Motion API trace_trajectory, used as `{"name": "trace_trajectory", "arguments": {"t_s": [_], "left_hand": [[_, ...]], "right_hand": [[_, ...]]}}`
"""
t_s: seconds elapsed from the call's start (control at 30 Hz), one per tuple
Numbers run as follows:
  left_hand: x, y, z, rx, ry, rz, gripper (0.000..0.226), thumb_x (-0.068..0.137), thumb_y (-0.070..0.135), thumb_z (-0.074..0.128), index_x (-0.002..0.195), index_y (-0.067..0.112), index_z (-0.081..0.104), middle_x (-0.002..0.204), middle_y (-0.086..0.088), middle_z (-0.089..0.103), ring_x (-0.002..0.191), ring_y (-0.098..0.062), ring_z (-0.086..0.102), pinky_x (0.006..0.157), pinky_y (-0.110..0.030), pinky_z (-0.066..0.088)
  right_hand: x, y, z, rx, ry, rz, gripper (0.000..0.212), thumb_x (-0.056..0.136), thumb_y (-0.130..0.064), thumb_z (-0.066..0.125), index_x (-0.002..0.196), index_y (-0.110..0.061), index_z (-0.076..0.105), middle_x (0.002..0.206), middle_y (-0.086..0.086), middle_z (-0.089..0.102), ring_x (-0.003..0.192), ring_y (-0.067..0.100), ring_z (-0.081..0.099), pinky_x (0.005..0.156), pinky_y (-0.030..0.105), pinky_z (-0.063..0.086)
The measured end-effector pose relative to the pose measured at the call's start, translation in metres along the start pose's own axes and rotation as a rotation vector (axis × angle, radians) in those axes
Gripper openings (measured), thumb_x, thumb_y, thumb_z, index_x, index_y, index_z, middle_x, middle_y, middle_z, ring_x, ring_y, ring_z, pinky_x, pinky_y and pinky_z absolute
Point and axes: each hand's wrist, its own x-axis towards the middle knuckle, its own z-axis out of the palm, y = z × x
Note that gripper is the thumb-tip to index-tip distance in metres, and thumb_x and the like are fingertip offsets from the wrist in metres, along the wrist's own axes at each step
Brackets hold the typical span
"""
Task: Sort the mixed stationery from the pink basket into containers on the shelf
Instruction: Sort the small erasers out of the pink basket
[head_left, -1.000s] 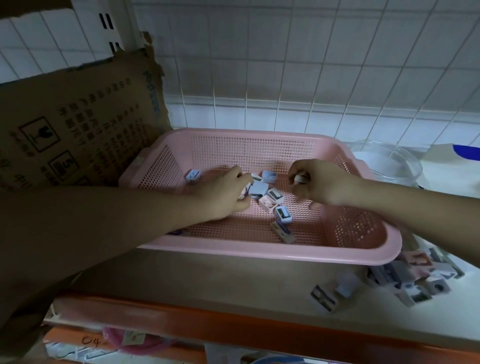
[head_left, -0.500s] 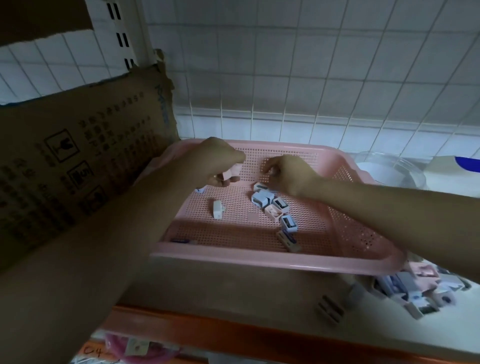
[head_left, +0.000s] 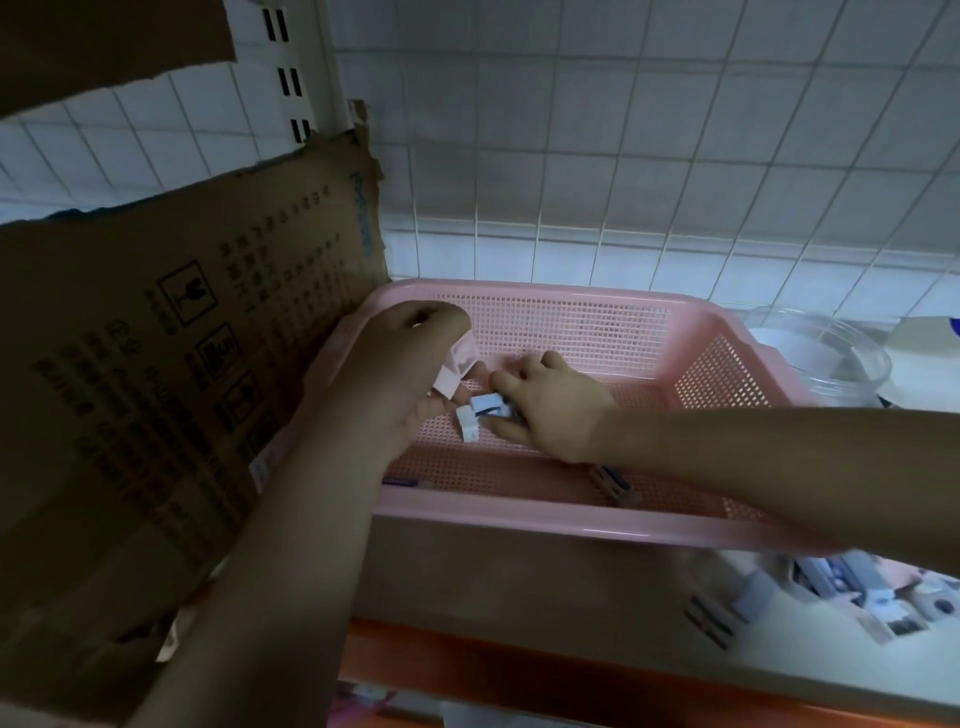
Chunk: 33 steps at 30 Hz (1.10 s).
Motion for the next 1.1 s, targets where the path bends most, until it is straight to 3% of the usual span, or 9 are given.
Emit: {"name": "trace_trajectory", "arguments": {"t_s": [0.2,0.3,0.37,0.47,0.53,0.63,0.87,1.0,1.1], "left_hand": [[-0.014,-0.001,0.000,0.020,0.002,0.033,0.017,0.089,0.013,0.053,0.076,0.016,0.063,0.076,-0.004,0.064,0.065,-0.017,0.060,0.045,-0.017,0.043],[-0.015,-0.002,-0.004,0.046,0.007,0.046,0.014,0.089,0.016,0.054,0.081,0.019,0.065,0.087,-0.006,0.067,0.073,-0.020,0.063,0.049,-0.019,0.044],[-0.015,-0.001,-0.005,0.045,0.000,0.057,0.016,0.088,0.017,0.055,0.076,0.021,0.064,0.090,-0.007,0.066,0.076,-0.022,0.062,0.053,-0.022,0.044],[-0.020,0.004,0.002,0.018,-0.064,0.086,0.025,0.089,0.012,0.054,0.066,0.019,0.061,0.074,-0.003,0.063,0.061,-0.017,0.060,0.056,-0.023,0.044],[-0.023,0.008,0.012,-0.005,-0.110,0.102,0.025,0.090,0.009,0.053,0.068,0.018,0.060,0.066,0.000,0.061,0.054,-0.014,0.059,0.052,-0.021,0.043],[-0.028,0.011,0.033,0.021,-0.189,0.118,0.019,0.091,0.012,0.053,0.076,0.019,0.062,0.068,0.002,0.063,0.052,-0.010,0.060,0.048,-0.018,0.042],[-0.058,0.007,0.112,0.153,-0.344,0.209,0.018,0.088,0.016,0.054,0.074,0.026,0.060,0.052,0.011,0.062,0.065,-0.019,0.061,0.062,-0.029,0.046],[-0.083,-0.002,0.165,0.186,-0.395,0.267,0.015,0.088,0.015,0.058,0.079,0.026,0.062,0.058,0.008,0.065,0.058,-0.012,0.063,0.057,-0.027,0.045],[-0.100,-0.015,0.203,0.192,-0.288,0.343,0.009,0.089,0.016,0.059,0.086,0.024,0.063,0.064,0.002,0.067,0.057,-0.008,0.065,0.051,-0.023,0.047]], "right_hand": [[0.017,0.002,0.001,-0.030,0.002,-0.075,0.040,0.098,-0.039,0.035,0.129,-0.015,0.047,0.116,0.013,0.057,0.106,0.031,0.053,0.091,0.039,0.045],[0.016,0.004,-0.013,0.118,0.035,-0.063,0.034,0.098,-0.037,0.042,0.113,-0.008,0.053,0.097,0.008,0.058,0.089,0.026,0.056,0.074,0.029,0.043],[0.012,0.011,-0.027,0.252,0.072,0.032,0.036,0.096,-0.040,0.047,0.106,-0.006,0.055,0.086,0.007,0.058,0.081,0.025,0.057,0.065,0.026,0.036],[0.005,0.024,-0.044,0.472,0.133,0.252,0.036,0.095,-0.037,0.050,0.105,-0.004,0.061,0.086,0.013,0.065,0.068,0.015,0.063,0.063,0.026,0.039],[-0.005,0.031,-0.053,0.796,0.193,0.422,0.032,0.095,-0.036,0.053,0.096,-0.005,0.061,0.069,0.013,0.058,0.040,0.013,0.050,0.048,0.026,0.042],[-0.031,0.042,-0.074,1.072,0.399,0.574,0.026,0.092,-0.036,0.058,0.084,-0.012,0.056,0.055,0.005,0.046,0.035,0.015,0.040,0.037,0.019,0.038],[-0.147,0.097,-0.107,0.932,0.647,0.654,0.026,0.091,-0.039,0.059,0.074,-0.020,0.053,0.063,0.004,0.056,0.043,0.012,0.051,0.042,0.025,0.046],[-0.205,0.134,-0.095,0.817,0.611,0.667,0.027,0.091,-0.038,0.059,0.086,-0.012,0.058,0.065,0.002,0.056,0.049,0.016,0.048,0.045,0.027,0.050],[-0.225,0.158,-0.074,0.813,0.508,0.560,0.028,0.091,-0.038,0.058,0.086,-0.010,0.059,0.060,0.001,0.059,0.051,0.018,0.049,0.046,0.029,0.050]]}}
